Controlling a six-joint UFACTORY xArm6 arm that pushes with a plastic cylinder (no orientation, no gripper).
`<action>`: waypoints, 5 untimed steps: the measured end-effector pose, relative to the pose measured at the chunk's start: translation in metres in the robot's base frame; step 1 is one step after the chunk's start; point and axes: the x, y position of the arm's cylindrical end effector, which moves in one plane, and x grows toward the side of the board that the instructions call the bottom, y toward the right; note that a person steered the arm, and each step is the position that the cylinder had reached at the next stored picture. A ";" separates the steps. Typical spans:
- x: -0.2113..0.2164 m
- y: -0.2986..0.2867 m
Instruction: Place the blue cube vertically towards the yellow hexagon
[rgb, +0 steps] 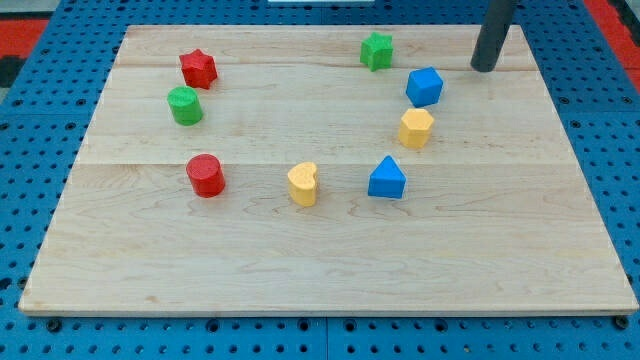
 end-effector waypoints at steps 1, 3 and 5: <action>0.020 -0.004; 0.020 -0.061; 0.005 -0.010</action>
